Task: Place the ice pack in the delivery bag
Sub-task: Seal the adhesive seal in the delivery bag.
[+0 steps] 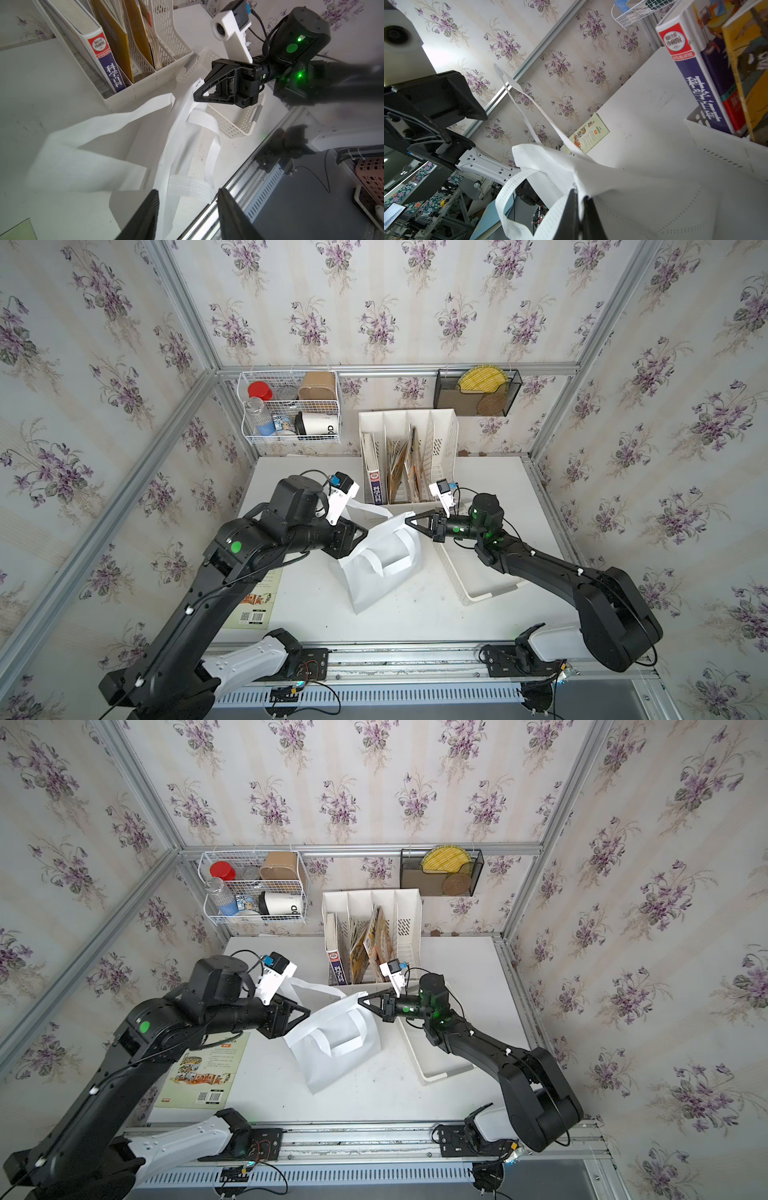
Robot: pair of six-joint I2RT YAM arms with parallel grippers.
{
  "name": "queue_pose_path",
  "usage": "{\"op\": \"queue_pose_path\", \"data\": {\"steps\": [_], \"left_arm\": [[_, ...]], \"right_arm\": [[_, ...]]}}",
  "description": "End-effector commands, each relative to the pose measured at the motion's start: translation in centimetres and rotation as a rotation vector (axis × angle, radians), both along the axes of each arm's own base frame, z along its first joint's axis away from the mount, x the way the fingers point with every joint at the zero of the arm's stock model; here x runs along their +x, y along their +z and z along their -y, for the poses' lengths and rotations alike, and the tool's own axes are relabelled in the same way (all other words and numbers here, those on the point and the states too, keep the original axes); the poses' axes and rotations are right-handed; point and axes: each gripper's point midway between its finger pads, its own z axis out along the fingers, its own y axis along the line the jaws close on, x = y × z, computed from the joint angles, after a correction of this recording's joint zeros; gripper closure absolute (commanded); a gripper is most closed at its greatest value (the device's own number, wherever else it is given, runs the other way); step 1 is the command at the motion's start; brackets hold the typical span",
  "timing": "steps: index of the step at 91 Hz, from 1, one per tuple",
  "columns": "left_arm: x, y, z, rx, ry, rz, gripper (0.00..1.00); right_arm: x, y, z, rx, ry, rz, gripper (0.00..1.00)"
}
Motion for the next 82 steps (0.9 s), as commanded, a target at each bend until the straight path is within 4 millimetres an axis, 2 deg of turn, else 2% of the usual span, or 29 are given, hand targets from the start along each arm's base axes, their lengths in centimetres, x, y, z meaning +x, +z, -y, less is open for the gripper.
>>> {"op": "queue_pose_path", "data": {"steps": [1,15,33,36,55,64,72,82], "left_arm": [[0.6,0.1,2.5,-0.028,-0.085,0.005,0.52],[3.3,-2.2,4.0,0.085,-0.07,0.005,0.51],[6.4,-5.7,3.7,0.262,-0.045,0.032,0.49],[6.9,-7.1,3.9,0.298,-0.054,0.007,0.49],[6.3,-9.5,5.4,0.299,-0.13,-0.082,0.5],[6.2,-10.0,5.8,0.291,-0.149,-0.097,0.58],[6.3,-10.2,5.8,0.298,-0.152,-0.101,0.76],[5.7,-10.6,6.3,0.28,-0.187,-0.133,0.79]], "right_arm": [[0.0,0.5,-0.2,0.012,-0.002,0.016,1.0],[-0.2,0.4,-0.3,0.009,0.004,0.014,1.0],[-0.5,0.2,-0.2,-0.001,0.011,0.018,1.0],[-0.5,0.1,-0.2,-0.003,0.012,0.019,1.0],[-0.7,0.3,-0.2,-0.002,0.021,0.024,1.0],[-0.8,0.3,-0.2,0.0,0.029,0.021,1.0],[-0.9,0.3,-0.3,0.001,0.032,0.022,1.0],[-1.0,0.2,-0.3,0.001,0.036,0.021,1.0]]}}
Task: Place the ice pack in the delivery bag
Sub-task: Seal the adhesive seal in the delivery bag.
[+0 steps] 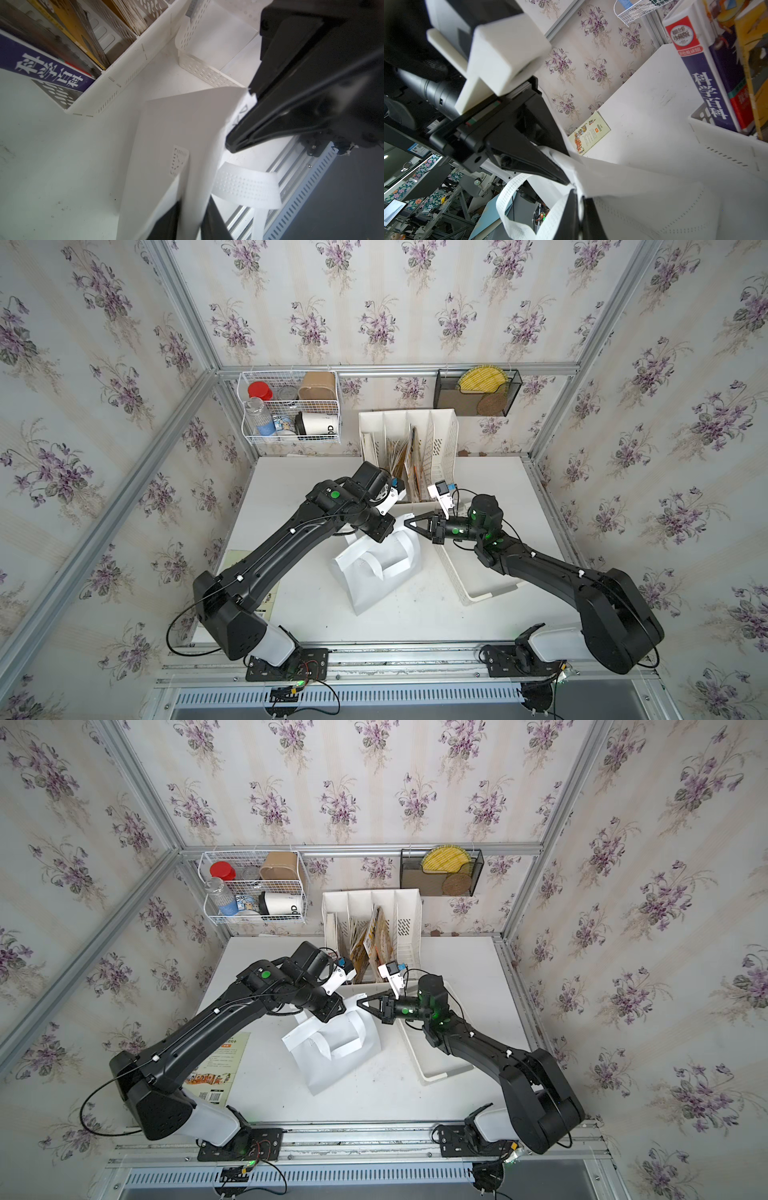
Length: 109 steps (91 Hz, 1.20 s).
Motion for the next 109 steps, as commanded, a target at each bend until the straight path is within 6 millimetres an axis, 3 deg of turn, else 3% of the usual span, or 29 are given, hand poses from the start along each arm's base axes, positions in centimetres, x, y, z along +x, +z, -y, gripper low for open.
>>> {"op": "queue_pose_path", "data": {"steps": [1,7,38,48,54,84,96,101,109], "left_arm": [[-0.6,-0.3,0.5,-0.021,-0.035,-0.036,0.79],[-1.1,-0.5,0.8,-0.035,-0.055,-0.062,1.0],[-1.6,0.0,-0.4,-0.02,-0.03,-0.053,1.0],[-2.2,0.4,-1.3,-0.009,-0.01,-0.045,0.8],[-2.7,0.5,-1.9,-0.009,0.0,-0.043,0.73],[-5.1,-0.4,-4.0,-0.028,0.03,-0.042,0.68],[-5.2,-0.7,-4.0,-0.014,0.022,-0.064,0.83],[-5.1,-0.7,-3.8,-0.015,0.02,-0.066,0.99],[-4.9,-0.5,-3.8,-0.008,0.027,-0.068,1.0]], "right_arm": [[-0.4,0.5,-0.1,0.011,0.021,0.023,1.0],[-0.5,0.4,-0.1,0.011,0.022,0.022,1.0],[-0.3,0.5,0.0,0.009,0.012,0.022,1.0],[-0.2,0.4,0.0,0.007,0.008,0.019,1.0],[-0.2,0.5,0.0,0.009,0.008,0.021,1.0],[-0.1,0.7,-0.2,0.019,0.01,0.018,1.0],[0.0,1.0,-0.2,0.026,0.01,0.017,1.0],[0.0,1.1,-0.2,0.028,0.009,0.018,1.0],[-0.1,1.2,-0.1,0.027,0.011,0.021,1.0]]}}
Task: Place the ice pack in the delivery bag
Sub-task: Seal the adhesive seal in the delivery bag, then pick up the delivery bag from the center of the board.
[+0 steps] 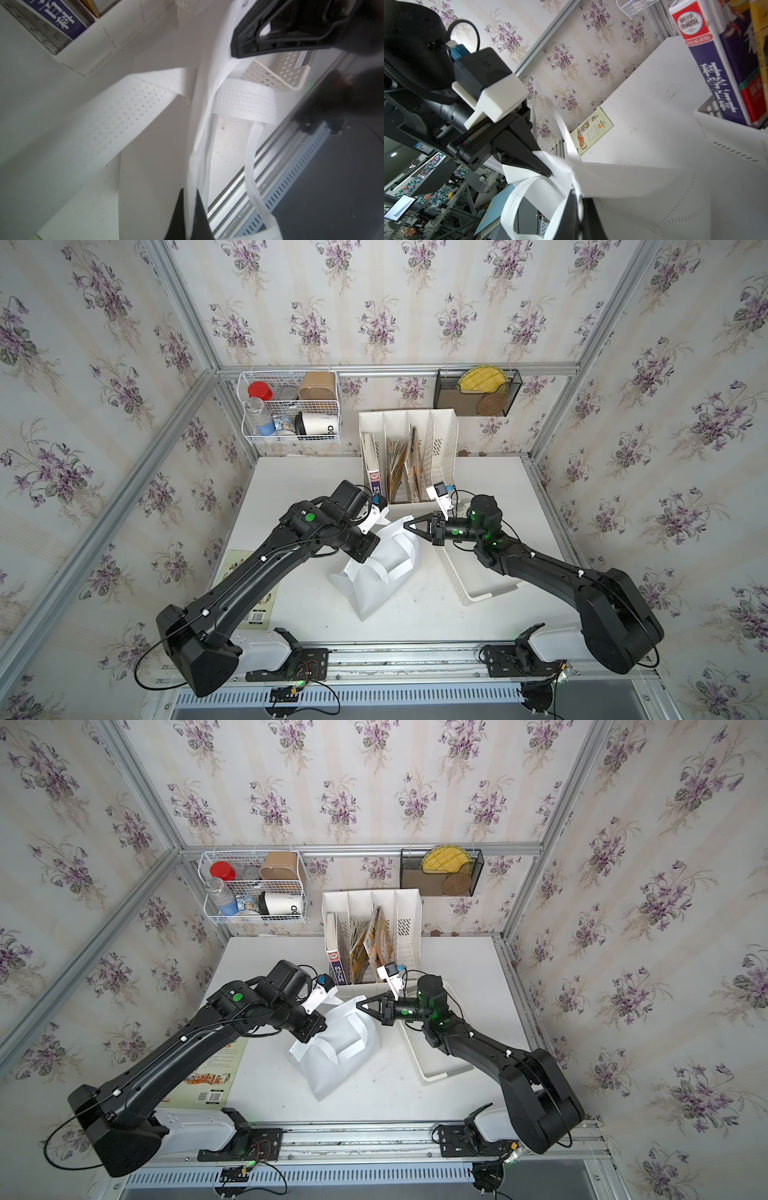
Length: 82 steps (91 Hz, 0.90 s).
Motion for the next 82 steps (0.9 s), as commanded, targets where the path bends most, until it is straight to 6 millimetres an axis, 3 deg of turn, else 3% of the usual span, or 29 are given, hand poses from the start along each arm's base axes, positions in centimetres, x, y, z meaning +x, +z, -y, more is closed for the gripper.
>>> {"op": "queue_pose_path", "data": {"steps": [1,27,34,37,40,47,58,70,82], "left_arm": [[-0.2,0.3,0.1,0.0,-0.004,-0.021,1.0],[0.8,1.0,-0.5,0.002,0.077,0.018,1.0],[1.8,1.7,-1.0,0.009,0.142,0.054,1.0],[2.2,1.9,-1.3,0.01,0.172,0.07,1.0],[2.6,2.2,-1.4,0.009,0.203,0.085,1.0],[3.5,3.0,-1.9,-0.003,0.273,0.119,1.0],[4.6,3.5,-2.2,-0.038,0.379,0.148,1.0],[5.9,4.0,-2.9,-0.042,0.49,0.175,1.0],[7.1,4.5,-3.1,-0.085,0.585,0.206,1.0]], "right_arm": [[0.2,1.3,0.0,0.028,-0.005,0.041,1.0],[0.3,1.6,0.1,0.004,-0.019,0.056,0.99],[0.8,1.6,0.4,-0.017,-0.054,0.066,0.74],[1.1,1.7,0.6,-0.031,-0.083,0.076,0.56],[1.4,1.6,0.8,-0.052,-0.11,0.081,0.43],[2.5,1.1,1.8,-0.129,-0.207,0.082,0.3],[5.6,-0.3,5.7,-0.297,-0.486,0.053,0.21],[8.4,-2.5,12.8,-0.442,-0.807,-0.055,0.16],[9.5,-5.6,20.2,-0.543,-1.05,-0.185,0.11]]}}
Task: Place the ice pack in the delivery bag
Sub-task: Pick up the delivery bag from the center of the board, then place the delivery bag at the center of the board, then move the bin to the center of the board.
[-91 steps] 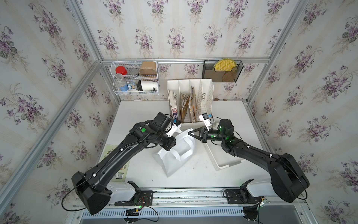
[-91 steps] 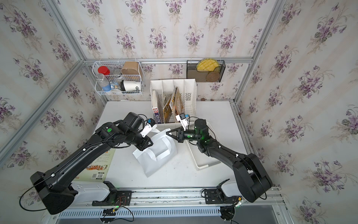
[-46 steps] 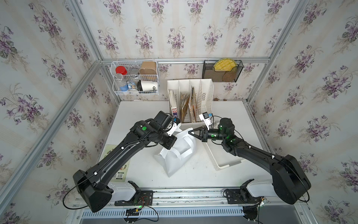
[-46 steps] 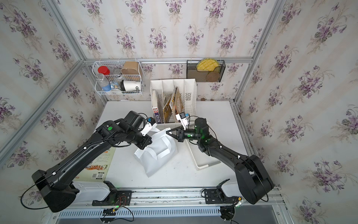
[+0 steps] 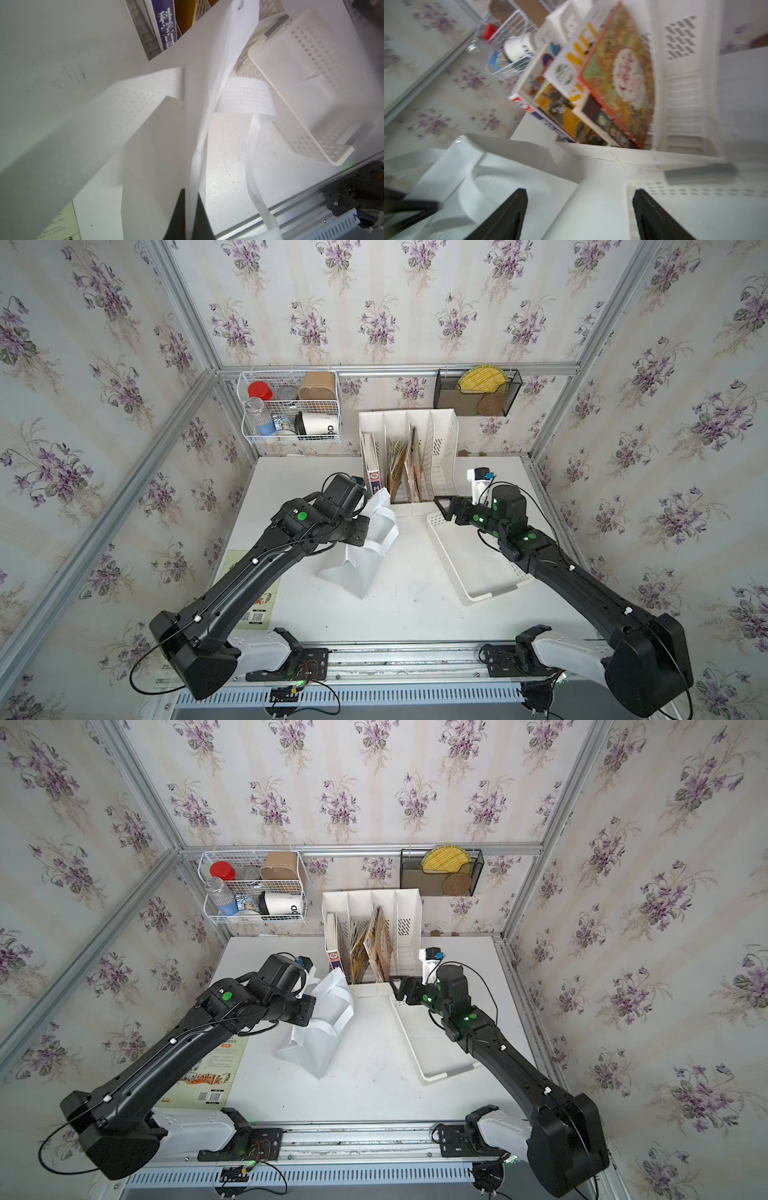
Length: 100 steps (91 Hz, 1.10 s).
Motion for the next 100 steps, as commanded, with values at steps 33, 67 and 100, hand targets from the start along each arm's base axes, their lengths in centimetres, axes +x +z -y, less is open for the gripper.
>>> {"op": "queue_pose_path", "data": {"steps": [33,67,100], "left_arm": [[4.0,0.8,0.0,-0.123,0.256,0.069,1.0],[3.7,1.2,1.0,-0.194,0.203,0.058,0.92],[2.6,7.1,1.6,-0.396,0.161,0.167,0.57]], "right_arm": [[0.8,-10.6,16.0,-0.129,-0.507,-0.322,0.08],[0.2,-14.8,15.7,-0.09,-0.485,-0.464,0.1],[-1.8,-13.6,12.7,0.102,-0.398,-0.456,0.16]]}}
